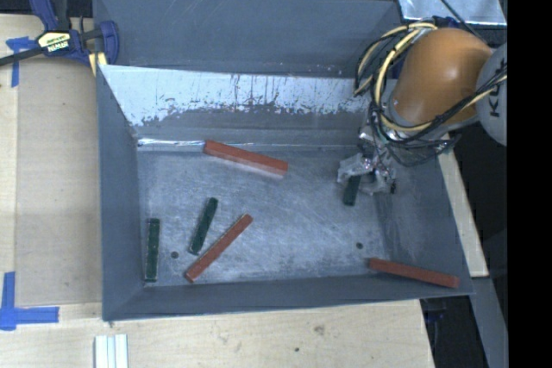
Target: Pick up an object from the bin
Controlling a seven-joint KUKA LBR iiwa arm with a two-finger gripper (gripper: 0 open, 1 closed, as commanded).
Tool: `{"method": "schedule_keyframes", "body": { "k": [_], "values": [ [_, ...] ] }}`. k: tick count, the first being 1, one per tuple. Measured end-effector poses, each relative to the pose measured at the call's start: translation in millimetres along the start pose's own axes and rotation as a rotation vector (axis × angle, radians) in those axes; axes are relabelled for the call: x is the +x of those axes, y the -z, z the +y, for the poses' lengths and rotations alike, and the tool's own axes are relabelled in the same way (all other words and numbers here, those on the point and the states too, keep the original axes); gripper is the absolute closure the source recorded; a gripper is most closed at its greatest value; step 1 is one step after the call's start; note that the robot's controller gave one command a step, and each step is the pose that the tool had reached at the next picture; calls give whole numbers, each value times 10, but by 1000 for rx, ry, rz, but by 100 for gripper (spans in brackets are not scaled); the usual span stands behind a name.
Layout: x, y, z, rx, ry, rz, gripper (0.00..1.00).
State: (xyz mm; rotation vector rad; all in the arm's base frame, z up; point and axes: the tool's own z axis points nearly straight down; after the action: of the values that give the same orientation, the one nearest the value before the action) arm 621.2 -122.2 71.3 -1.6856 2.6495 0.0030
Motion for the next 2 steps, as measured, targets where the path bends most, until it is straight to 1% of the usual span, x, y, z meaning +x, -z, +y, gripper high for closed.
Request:
{"method": "schedule_keyframes", "body": {
  "k": [1, 2],
  "values": [
    [-10, 438, -16, 8, -3, -1, 100],
    [-20, 1023, -37, 10, -6, -2, 100]
  ]
}}
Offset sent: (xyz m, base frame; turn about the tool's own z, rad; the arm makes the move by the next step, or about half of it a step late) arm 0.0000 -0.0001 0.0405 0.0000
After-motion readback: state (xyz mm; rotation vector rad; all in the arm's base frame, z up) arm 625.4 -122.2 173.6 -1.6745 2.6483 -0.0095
